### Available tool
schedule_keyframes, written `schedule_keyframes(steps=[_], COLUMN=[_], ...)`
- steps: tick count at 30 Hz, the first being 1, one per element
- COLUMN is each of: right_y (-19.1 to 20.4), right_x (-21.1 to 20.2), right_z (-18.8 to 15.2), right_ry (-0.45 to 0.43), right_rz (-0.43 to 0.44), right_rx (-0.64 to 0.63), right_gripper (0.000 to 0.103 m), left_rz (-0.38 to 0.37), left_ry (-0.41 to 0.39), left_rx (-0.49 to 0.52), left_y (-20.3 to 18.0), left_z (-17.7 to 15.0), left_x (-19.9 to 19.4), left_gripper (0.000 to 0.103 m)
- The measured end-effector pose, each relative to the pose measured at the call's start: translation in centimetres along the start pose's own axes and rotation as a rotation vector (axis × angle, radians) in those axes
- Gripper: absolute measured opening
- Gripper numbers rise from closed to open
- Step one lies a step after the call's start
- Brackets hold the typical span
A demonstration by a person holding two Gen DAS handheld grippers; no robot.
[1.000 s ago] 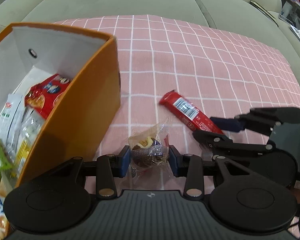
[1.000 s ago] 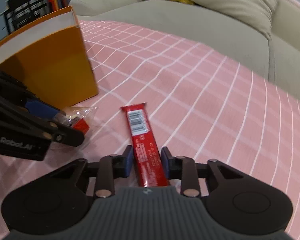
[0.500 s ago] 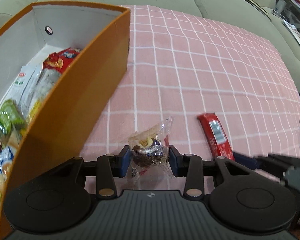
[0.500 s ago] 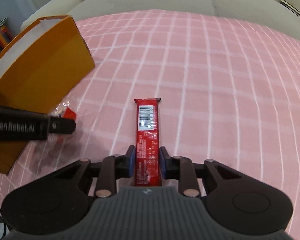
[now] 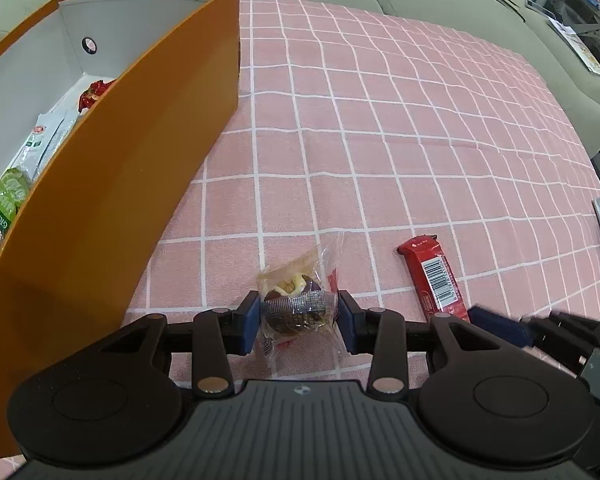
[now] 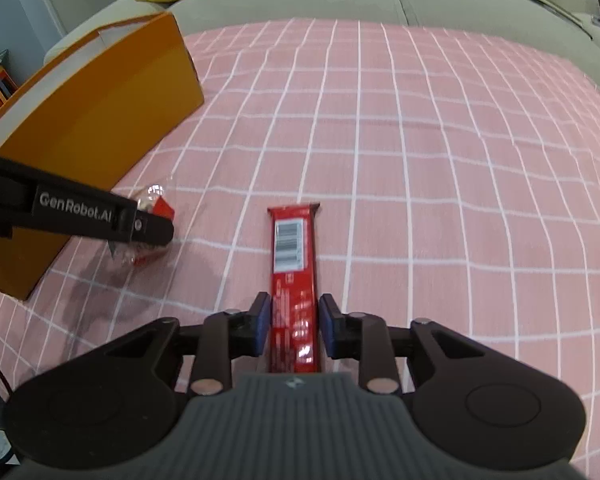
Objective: Organize snacks
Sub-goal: 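Carry the packet and chocolate bar over the shoebox and lower them inside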
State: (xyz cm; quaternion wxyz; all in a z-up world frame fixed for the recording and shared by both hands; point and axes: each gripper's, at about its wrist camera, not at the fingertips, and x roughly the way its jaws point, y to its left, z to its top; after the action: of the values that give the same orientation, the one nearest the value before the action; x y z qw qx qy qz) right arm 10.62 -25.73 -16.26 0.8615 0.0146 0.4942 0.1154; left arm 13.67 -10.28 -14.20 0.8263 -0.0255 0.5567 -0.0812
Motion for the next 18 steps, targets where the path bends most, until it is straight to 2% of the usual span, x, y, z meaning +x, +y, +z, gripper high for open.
schedule_keyframes(steps=[7, 9, 11, 18], right_y=[0.7, 1.0, 1.2, 1.2], right_x=[1.5, 1.9, 2.0, 2.4], right_z=[0.9, 1.0, 1.0, 1.4], right_ry=[-0.012, -0.013, -0.015, 0.003], right_rz=[0.006, -0.006, -0.024, -0.023], right_rx=[-0.054, -0.068, -0.081, -0.094], right_gripper=[0.034, 0.03, 0.022, 0.021], left_rz=[-0.008, -0.014, -0.014, -0.008], left_ry=[0.002, 0.0, -0.003, -0.001], left_rx=[-0.007, -0.017, -0.013, -0.002], left_y=[0.1, 0.3, 0.2, -0.2], left_z=[0.0, 0.0, 0.0, 0.0], left_x=[0.3, 0.5, 0.6, 0.8], left_gripper=[0.045, 0.045, 0.046, 0.046])
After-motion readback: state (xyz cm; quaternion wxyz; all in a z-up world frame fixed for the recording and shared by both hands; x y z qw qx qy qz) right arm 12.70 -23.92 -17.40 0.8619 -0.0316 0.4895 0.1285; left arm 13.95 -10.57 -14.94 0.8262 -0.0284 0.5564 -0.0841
